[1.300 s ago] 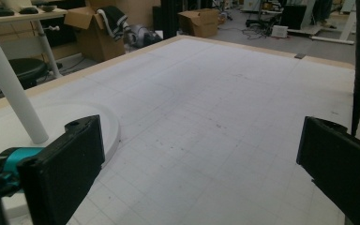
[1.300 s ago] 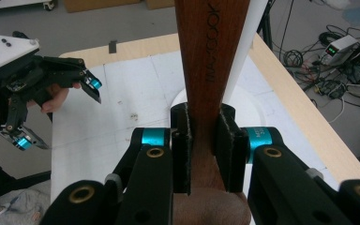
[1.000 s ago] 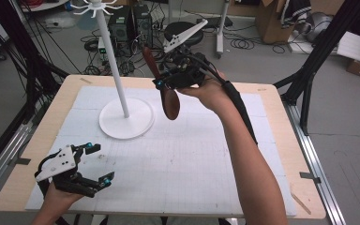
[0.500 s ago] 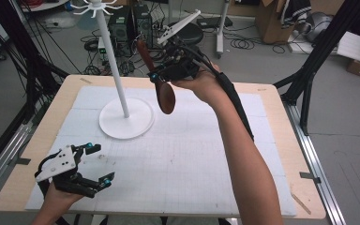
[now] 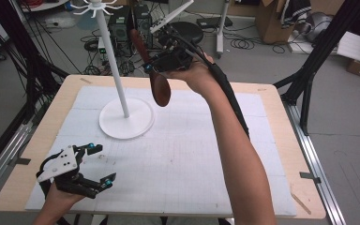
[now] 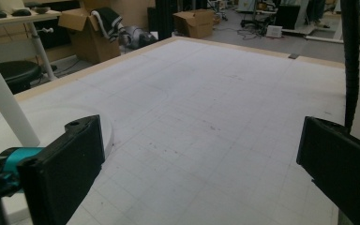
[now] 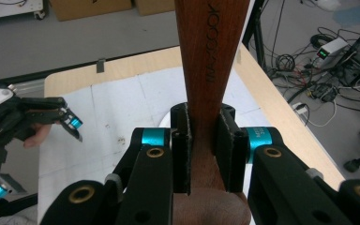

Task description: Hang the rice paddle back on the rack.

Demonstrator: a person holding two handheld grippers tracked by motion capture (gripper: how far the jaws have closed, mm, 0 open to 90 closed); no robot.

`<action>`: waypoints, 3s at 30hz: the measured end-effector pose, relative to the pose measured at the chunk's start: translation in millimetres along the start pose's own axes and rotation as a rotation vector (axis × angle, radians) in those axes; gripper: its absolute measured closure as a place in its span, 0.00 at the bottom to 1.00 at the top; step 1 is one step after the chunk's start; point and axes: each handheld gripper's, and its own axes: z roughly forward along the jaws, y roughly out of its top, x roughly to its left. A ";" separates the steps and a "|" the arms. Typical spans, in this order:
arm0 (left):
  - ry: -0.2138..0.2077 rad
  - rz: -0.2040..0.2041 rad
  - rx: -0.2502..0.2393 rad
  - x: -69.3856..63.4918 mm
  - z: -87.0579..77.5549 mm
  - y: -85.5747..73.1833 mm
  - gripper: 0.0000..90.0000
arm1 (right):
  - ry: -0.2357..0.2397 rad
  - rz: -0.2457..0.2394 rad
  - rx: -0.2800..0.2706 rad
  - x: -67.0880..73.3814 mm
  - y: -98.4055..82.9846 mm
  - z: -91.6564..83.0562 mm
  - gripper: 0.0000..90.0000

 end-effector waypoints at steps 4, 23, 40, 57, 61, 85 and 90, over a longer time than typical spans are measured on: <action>-0.003 0.003 -0.002 -0.5 0.6 0.0 0.02 | -0.002 -0.004 0.007 -2.0 4.5 2.7 0.87; -0.017 0.006 -0.003 -3.5 0.3 0.7 0.02 | -0.017 0.008 0.016 -5.9 30.7 12.5 0.87; -0.029 0.004 -0.012 -4.8 -1.2 1.5 0.02 | -0.056 0.030 0.027 -10.5 51.0 25.6 0.87; -0.035 -0.001 -0.015 -5.3 -0.8 1.1 0.02 | -0.091 0.052 0.030 -18.2 57.2 33.2 0.87; -0.037 -0.001 -0.012 -5.2 -0.4 1.0 0.02 | -0.098 0.062 0.035 -19.1 57.5 33.7 0.87; -0.040 -0.002 -0.017 -5.1 -1.1 1.2 0.02 | -0.091 0.057 0.030 -21.6 63.7 45.4 0.87; -0.039 -0.001 -0.016 -5.6 -1.3 1.3 0.02 | -0.097 0.059 0.027 -22.1 64.6 47.6 0.87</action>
